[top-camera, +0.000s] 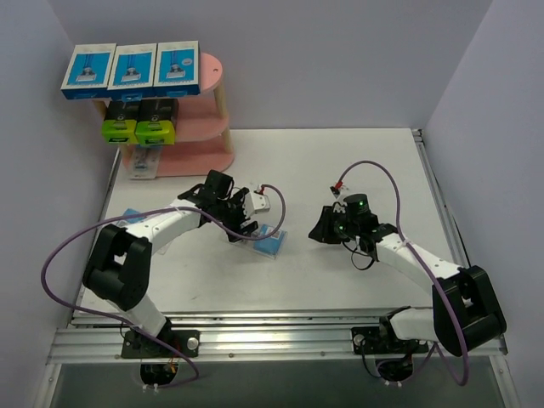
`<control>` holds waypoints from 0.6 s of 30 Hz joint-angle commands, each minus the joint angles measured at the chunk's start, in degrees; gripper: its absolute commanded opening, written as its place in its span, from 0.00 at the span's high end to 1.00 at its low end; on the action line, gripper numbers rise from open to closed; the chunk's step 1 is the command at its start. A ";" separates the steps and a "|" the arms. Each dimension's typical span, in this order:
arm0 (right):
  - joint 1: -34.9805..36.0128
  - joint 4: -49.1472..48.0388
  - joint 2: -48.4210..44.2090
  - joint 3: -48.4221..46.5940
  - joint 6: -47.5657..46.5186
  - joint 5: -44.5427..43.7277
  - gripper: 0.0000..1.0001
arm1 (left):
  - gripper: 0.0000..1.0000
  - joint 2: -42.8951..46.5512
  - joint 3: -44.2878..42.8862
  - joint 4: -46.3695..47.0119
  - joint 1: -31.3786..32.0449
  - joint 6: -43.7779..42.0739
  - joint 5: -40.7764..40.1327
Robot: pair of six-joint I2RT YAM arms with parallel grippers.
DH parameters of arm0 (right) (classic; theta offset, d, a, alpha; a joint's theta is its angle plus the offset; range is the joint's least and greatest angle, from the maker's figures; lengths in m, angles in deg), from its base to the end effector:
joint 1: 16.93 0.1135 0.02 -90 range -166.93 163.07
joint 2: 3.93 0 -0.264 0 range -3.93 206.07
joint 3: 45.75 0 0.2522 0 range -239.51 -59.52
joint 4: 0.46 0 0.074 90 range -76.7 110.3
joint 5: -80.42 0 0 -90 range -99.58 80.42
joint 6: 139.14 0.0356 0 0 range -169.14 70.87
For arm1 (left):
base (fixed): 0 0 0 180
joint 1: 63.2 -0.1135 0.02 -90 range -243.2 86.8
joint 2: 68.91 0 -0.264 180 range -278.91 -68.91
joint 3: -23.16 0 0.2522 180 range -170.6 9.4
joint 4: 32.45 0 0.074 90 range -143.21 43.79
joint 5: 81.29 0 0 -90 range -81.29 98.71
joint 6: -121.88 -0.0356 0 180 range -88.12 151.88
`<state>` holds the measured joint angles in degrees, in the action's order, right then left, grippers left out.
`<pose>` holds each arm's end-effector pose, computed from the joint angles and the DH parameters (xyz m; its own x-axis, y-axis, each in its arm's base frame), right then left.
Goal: Place and organize the shaving razors onto the shelf
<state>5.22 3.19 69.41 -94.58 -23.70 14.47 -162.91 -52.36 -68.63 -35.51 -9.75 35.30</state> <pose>0.2425 0.1144 0.2115 -0.6856 0.1445 -0.7135 -0.4237 0.7179 0.5524 0.2926 -0.1716 0.2106 -0.1115 0.7294 -0.6749 0.9618 0.2501 0.1113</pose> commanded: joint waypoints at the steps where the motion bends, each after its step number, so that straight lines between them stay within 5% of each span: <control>1: -0.44 -1.75 -1.01 0.62 -0.82 1.08 0.87 | 0.16 -1.19 -1.61 2.46 1.23 -3.90 0.57; 18: -0.62 -1.84 0.40 0.62 -1.08 1.43 0.88 | 0.26 -11.73 -4.60 5.89 4.66 -7.33 -8.22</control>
<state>5.11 2.78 69.54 -94.30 -23.88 14.93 -173.29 -54.96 -64.95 -31.38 -15.28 28.42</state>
